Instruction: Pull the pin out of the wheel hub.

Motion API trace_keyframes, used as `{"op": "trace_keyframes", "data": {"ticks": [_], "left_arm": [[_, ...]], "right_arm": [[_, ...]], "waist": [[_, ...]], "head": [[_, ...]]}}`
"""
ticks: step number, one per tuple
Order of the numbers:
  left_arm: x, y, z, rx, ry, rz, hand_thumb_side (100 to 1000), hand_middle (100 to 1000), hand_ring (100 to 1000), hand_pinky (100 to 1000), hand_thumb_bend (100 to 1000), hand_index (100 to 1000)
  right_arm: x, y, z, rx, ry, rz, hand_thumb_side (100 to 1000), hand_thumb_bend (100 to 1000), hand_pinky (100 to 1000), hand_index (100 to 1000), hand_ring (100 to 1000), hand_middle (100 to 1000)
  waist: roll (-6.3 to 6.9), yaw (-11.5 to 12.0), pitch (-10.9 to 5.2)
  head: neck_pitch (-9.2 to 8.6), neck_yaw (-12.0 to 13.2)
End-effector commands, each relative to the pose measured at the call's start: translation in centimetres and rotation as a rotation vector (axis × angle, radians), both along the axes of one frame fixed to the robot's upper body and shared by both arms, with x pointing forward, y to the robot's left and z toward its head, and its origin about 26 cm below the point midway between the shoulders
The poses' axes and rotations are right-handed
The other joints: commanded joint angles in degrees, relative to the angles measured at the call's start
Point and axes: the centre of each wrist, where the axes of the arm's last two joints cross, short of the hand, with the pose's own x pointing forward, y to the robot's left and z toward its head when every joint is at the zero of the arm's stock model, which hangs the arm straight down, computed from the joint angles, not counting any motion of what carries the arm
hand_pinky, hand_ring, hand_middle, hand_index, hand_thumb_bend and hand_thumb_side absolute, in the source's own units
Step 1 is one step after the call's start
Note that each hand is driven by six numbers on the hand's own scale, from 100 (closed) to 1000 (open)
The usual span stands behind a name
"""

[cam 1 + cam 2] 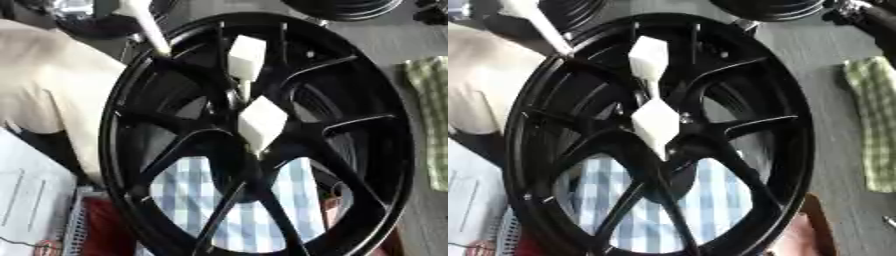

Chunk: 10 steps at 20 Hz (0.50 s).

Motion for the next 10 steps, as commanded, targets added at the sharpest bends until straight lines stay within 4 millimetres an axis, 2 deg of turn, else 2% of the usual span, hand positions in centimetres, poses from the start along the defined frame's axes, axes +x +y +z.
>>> {"op": "trace_keyframes", "data": {"ticks": [1, 5, 10], "left_arm": [[-2.7, 4.1, 1.8, -0.059, -0.092, 0.109, 278, 350, 533, 694, 100, 474], [-3.9, 8.4, 0.3, -0.164, -0.100, 0.226, 291, 349, 530, 692, 100, 476], [-4.1, 12.6, -2.5, -0.217, -0.069, 0.405, 290, 351, 529, 687, 100, 484]], "right_arm": [[-0.7, -1.2, 1.7, -0.008, -0.045, -0.031, 544, 100, 848, 716, 721, 683], [-1.0, -1.7, 1.7, 0.013, -0.061, -0.054, 543, 100, 848, 716, 721, 683], [-1.3, -2.1, 2.0, 0.036, -0.082, -0.067, 529, 113, 847, 716, 721, 683]], "waist": [[-0.36, 0.51, -1.90], [-1.07, 1.79, -1.77], [-1.88, 3.12, -1.90]], "head": [[0.22, -0.53], [-0.12, -1.13], [-0.51, -1.65]]}}
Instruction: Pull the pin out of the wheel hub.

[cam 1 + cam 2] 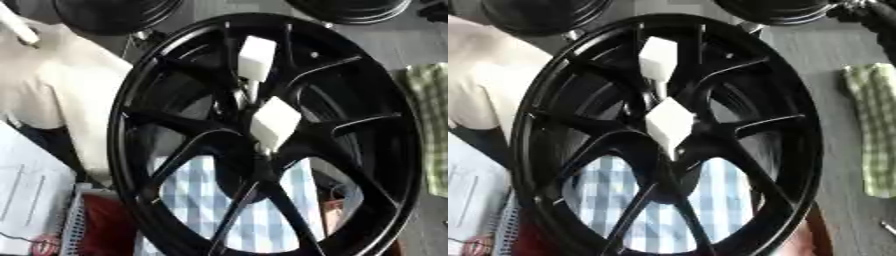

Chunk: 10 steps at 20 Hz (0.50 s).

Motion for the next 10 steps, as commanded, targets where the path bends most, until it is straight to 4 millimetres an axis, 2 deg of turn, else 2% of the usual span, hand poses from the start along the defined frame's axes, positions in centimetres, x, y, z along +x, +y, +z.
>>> {"op": "trace_keyframes", "data": {"ticks": [1, 6, 10], "left_arm": [[-1.2, 2.6, 0.9, -0.012, -0.048, 0.125, 293, 350, 528, 685, 100, 485], [-0.2, 6.0, -3.8, -0.094, 0.005, 0.310, 299, 362, 527, 681, 100, 499], [0.7, 7.1, -7.7, -0.133, 0.058, 0.394, 307, 365, 527, 677, 100, 503]], "right_arm": [[-0.9, -0.8, 1.8, -0.013, -0.053, -0.022, 528, 112, 847, 716, 721, 683], [-0.9, -0.8, 1.8, -0.001, -0.058, -0.021, 530, 111, 847, 716, 721, 684], [-0.9, -0.7, 1.8, 0.010, -0.064, -0.019, 530, 110, 848, 717, 721, 684]], "waist": [[-0.22, 0.44, -1.91], [-0.75, 0.75, -1.80], [-0.98, 0.45, -1.54]], "head": [[-0.60, -0.33], [-1.07, -0.30], [-1.38, 0.11]]}}
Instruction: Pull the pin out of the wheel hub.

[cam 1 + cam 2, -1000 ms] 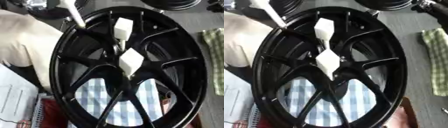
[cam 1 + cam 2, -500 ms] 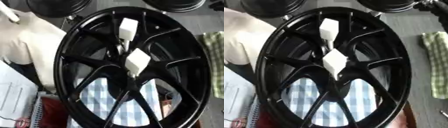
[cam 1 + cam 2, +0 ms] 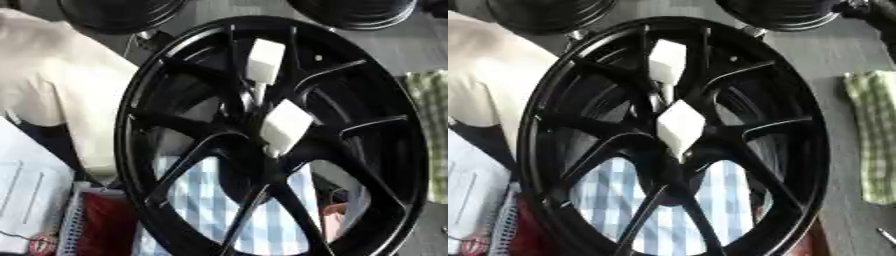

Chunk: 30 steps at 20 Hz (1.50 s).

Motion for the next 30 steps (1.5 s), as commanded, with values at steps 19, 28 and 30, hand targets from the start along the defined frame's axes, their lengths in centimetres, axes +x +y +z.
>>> {"op": "trace_keyframes", "data": {"ticks": [19, 28, 30], "left_arm": [[0.7, 1.4, -6.4, -0.028, 0.174, 0.067, 684, 808, 828, 820, 542, 869], [0.6, -1.3, -4.0, -0.231, -0.165, 0.084, 702, 666, 710, 755, 283, 766], [0.5, -3.3, -3.0, -0.416, -0.333, 0.071, 719, 666, 704, 750, 292, 762]], "right_arm": [[-0.6, 0.0, 1.5, 0.006, -0.048, 0.002, 534, 103, 847, 717, 721, 685], [-0.8, 0.0, 1.7, 0.005, -0.057, -0.001, 530, 102, 847, 717, 720, 685], [-0.8, 0.0, 1.8, 0.008, -0.062, 0.000, 528, 101, 847, 717, 720, 685]], "waist": [[-0.29, -0.26, -1.26], [-0.61, -0.10, -1.38], [-0.75, 0.05, -1.47]], "head": [[-1.18, 0.56], [-0.90, 0.50], [-0.69, 0.59]]}}
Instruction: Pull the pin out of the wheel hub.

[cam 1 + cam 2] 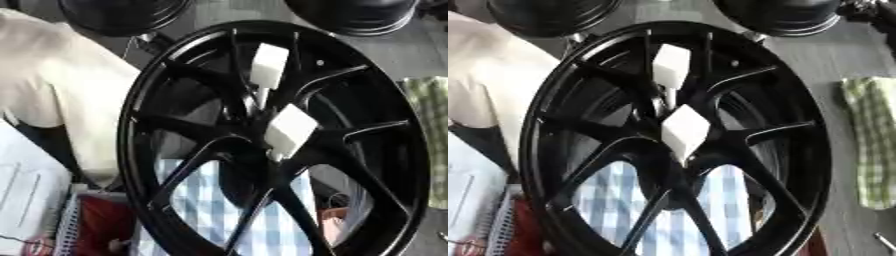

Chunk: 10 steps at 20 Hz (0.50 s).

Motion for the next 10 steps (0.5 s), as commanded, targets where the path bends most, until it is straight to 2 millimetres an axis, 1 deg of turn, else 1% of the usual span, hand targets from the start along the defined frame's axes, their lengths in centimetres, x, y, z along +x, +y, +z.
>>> {"op": "trace_keyframes", "data": {"ticks": [1, 2, 3, 5, 8, 10], "left_arm": [[-0.5, -2.6, 3.0, -0.245, -0.276, 0.006, 719, 667, 705, 749, 299, 764], [-0.6, -3.6, 3.3, -0.332, -0.330, 0.004, 719, 667, 705, 749, 299, 764], [-0.7, -4.6, 3.6, -0.414, -0.379, 0.006, 711, 666, 703, 748, 329, 762], [-0.9, -6.3, 3.6, -0.528, -0.430, 0.013, 715, 666, 704, 748, 323, 763], [-1.3, -8.3, 3.5, -0.620, -0.468, 0.010, 704, 659, 698, 745, 333, 761], [-1.7, -9.2, 3.3, -0.651, -0.485, 0.009, 703, 657, 696, 744, 334, 759]], "right_arm": [[-0.7, -0.3, 1.8, -0.010, -0.055, -0.004, 527, 100, 847, 717, 720, 685], [-0.8, -0.2, 1.8, -0.008, -0.058, -0.003, 527, 100, 847, 717, 720, 685], [-0.8, -0.2, 1.9, -0.006, -0.062, 0.000, 527, 108, 847, 717, 720, 685], [-0.8, 0.0, 2.0, -0.003, -0.067, 0.005, 525, 100, 847, 717, 720, 685], [-0.8, 0.1, 2.0, -0.003, -0.071, 0.009, 524, 100, 847, 718, 720, 686], [-0.8, 0.1, 2.1, -0.003, -0.074, 0.009, 523, 100, 847, 718, 720, 686]], "waist": [[0.16, 0.21, -1.52], [0.16, 0.26, -1.53], [0.14, 0.30, -1.60], [0.04, 0.31, -1.68], [-0.11, 0.30, -1.79], [-0.20, 0.27, -1.83]], "head": [[-0.13, 0.06], [-0.10, 0.16], [-0.11, 0.21], [-0.19, 0.15], [-0.16, 0.14], [-0.06, 0.18]]}}
